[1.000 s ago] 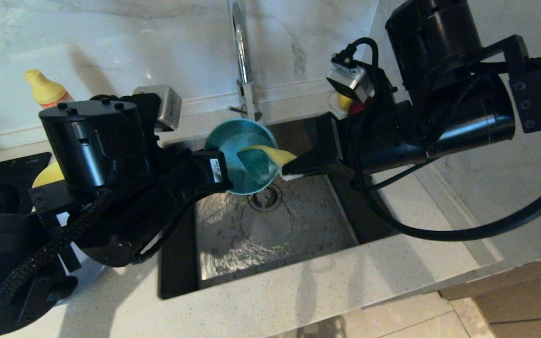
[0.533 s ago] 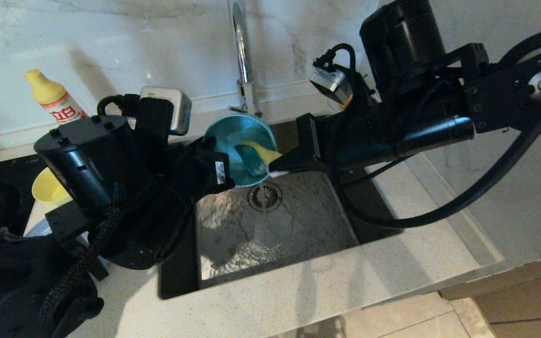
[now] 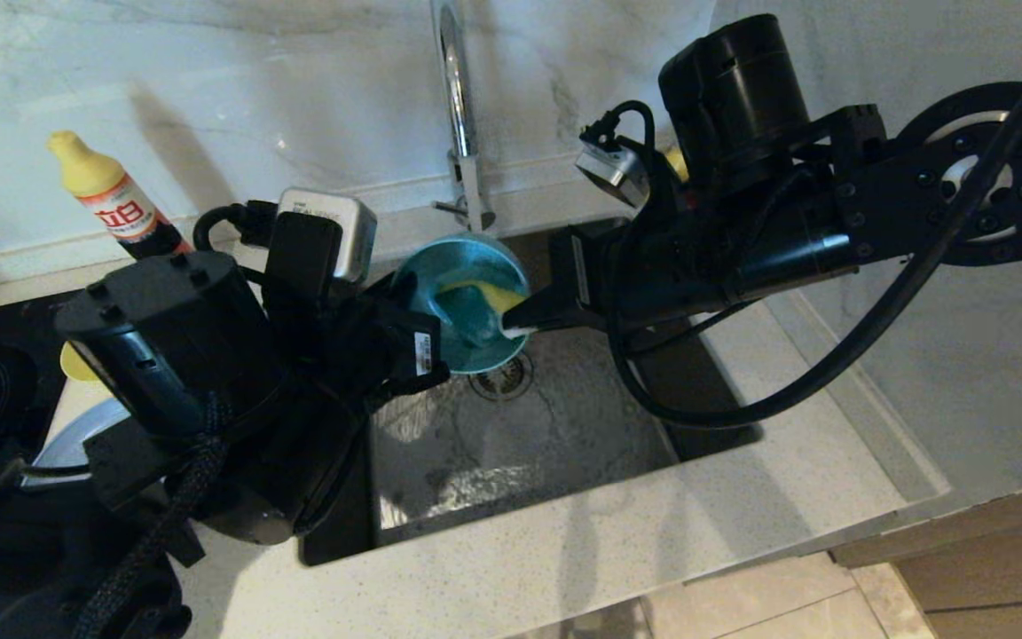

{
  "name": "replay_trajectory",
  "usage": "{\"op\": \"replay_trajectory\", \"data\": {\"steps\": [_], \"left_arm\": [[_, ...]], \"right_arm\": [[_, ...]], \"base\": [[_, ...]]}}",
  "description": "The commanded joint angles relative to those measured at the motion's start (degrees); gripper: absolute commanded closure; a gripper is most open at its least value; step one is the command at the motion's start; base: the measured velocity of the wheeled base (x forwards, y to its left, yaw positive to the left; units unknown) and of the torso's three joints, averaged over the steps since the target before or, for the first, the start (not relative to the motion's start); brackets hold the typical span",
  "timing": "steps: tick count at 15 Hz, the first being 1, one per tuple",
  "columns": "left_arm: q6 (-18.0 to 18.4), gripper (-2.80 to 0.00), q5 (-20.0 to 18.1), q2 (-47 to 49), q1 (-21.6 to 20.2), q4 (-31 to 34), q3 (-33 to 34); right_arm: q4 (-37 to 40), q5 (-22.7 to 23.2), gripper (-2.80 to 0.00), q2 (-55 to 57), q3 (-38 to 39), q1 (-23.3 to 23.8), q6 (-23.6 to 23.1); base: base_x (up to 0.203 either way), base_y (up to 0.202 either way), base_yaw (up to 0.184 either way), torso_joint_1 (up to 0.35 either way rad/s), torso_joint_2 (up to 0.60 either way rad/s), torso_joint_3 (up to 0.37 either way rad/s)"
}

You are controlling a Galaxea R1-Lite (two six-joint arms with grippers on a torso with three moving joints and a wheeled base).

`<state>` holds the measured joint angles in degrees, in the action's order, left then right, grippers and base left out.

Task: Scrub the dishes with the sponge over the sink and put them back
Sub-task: Wipe the bowl

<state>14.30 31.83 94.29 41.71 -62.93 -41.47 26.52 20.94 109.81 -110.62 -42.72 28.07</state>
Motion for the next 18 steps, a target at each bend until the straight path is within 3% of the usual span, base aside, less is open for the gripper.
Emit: {"op": "replay_trajectory", "data": {"steps": [1, 11, 18], "left_arm": [[1.8, 0.00, 0.1, -0.1, 0.3, -2.7, 2.3], [1.3, 0.00, 0.4, 0.8, 0.0, -3.9, 3.6], [0.5, 0.00, 2.2, 1.7, -2.3, -3.3, 0.9]], "right_arm": [[0.0, 0.2, 0.00, -1.1, -0.1, 0.2, 0.1], [1.1, 0.1, 0.00, -4.5, 0.7, 0.2, 0.1], [4.4, 0.6, 0.00, -13.9, 9.9, 0.4, -0.1]], "base": [[0.000, 0.000, 0.000, 0.000, 0.00, 0.000], [0.000, 0.000, 0.000, 0.000, 0.00, 0.000], [0.000, 0.000, 0.000, 0.000, 0.00, 0.000]]}}
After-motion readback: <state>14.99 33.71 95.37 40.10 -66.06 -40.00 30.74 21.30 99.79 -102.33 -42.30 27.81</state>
